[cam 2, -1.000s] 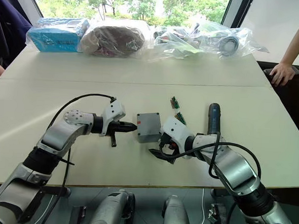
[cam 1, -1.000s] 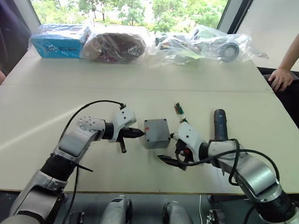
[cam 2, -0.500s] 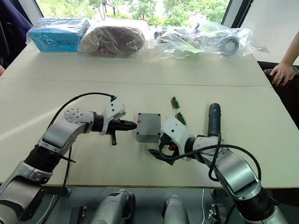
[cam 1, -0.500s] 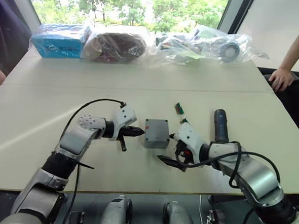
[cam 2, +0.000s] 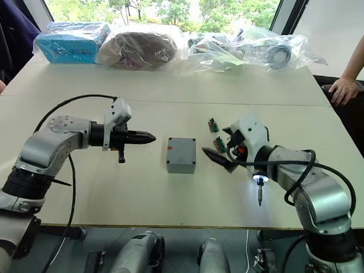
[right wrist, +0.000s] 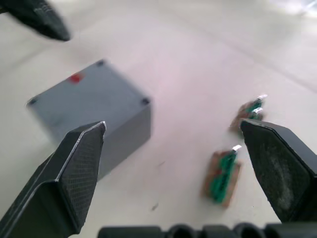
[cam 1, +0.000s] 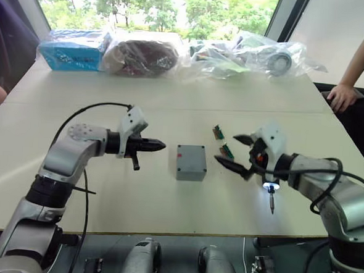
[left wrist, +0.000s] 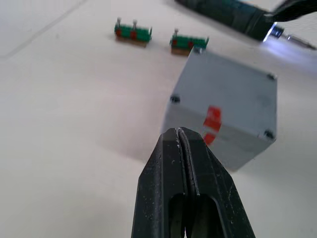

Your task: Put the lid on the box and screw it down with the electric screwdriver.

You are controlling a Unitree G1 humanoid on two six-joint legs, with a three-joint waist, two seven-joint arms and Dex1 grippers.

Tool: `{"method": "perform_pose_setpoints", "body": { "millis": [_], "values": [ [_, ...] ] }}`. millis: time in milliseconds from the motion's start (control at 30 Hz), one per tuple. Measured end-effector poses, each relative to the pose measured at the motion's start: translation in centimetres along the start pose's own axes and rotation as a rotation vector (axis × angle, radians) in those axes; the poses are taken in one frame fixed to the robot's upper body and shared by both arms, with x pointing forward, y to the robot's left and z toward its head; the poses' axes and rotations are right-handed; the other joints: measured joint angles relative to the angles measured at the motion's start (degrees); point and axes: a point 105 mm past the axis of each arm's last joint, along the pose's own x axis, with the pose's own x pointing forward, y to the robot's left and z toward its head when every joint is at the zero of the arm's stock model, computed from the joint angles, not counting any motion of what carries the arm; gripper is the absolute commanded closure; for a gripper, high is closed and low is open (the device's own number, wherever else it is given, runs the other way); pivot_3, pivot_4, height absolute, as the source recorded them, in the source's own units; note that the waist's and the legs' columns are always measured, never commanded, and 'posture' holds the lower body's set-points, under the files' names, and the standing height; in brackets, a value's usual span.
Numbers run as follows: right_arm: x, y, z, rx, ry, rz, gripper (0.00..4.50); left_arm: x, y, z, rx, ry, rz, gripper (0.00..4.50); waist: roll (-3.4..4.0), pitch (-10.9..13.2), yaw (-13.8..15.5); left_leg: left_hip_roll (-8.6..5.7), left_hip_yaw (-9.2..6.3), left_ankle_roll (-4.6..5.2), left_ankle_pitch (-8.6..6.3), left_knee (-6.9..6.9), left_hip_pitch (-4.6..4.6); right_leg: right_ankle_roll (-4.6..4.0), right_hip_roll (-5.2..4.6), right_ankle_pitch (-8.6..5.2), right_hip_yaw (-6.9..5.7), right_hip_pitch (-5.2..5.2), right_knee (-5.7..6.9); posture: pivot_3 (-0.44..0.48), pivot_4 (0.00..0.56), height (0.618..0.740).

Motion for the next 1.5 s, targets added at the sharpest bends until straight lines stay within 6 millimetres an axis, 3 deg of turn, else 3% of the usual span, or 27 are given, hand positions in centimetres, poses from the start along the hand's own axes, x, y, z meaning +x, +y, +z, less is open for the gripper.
{"method": "perform_pose_setpoints", "body": {
  "millis": [67,200,333,733,900,1500],
  "values": [
    [1.1,-0.8,-0.9,0.021,0.008,-0.030,0.05,0.3,-0.4,0.8,0.011,-0.021,-0.008,4.50,-0.01,0.0,-0.1,0.01,0.00,0.00,0.00,0.05,0.00,0.00,0.03,-0.01,0.01,0.01,0.04,0.000,0.150,0.740],
    [2.8,-1.5,-3.7,0.014,0.052,-0.057,1.41,0.8,-0.8,1.1,0.006,-0.032,-0.011,4.50,0.01,0.0,-0.2,0.00,0.02,0.00,0.00,0.08,0.00,0.00,0.03,-0.01,0.04,-0.02,0.09,0.000,0.150,0.740],
    [3.4,-1.9,-4.8,-0.003,0.062,-0.069,2.89,0.8,-0.9,1.3,0.005,-0.036,-0.008,4.50,0.01,0.0,-0.2,0.00,0.01,0.00,0.00,0.10,0.00,0.00,0.04,-0.01,0.04,-0.02,0.11,0.000,0.150,0.740],
    [4.2,-1.8,-5.7,0.004,0.061,-0.078,2.89,0.8,-0.9,1.2,-0.003,-0.033,0.003,4.50,0.01,0.0,-0.2,0.01,0.00,0.00,0.00,0.12,0.00,0.00,0.04,-0.01,0.04,-0.02,0.14,0.000,0.150,0.740],
    [4.3,-1.8,-5.8,0.010,0.063,-0.083,4.33,0.8,-0.9,1.2,-0.003,-0.033,0.003,4.50,0.01,0.0,-0.1,0.01,0.00,0.00,0.00,0.12,0.00,0.00,0.04,-0.01,0.04,-0.02,0.14,0.000,0.150,0.740],
    [3.7,-2.7,-4.9,0.073,0.018,-0.130,4.33,1.2,-1.2,1.1,0.014,-0.033,-0.011,4.50,0.01,0.0,-0.1,0.02,0.00,0.00,0.00,0.12,0.00,0.00,0.04,-0.01,0.04,-0.02,0.15,0.000,0.150,0.740]
  ]
}}
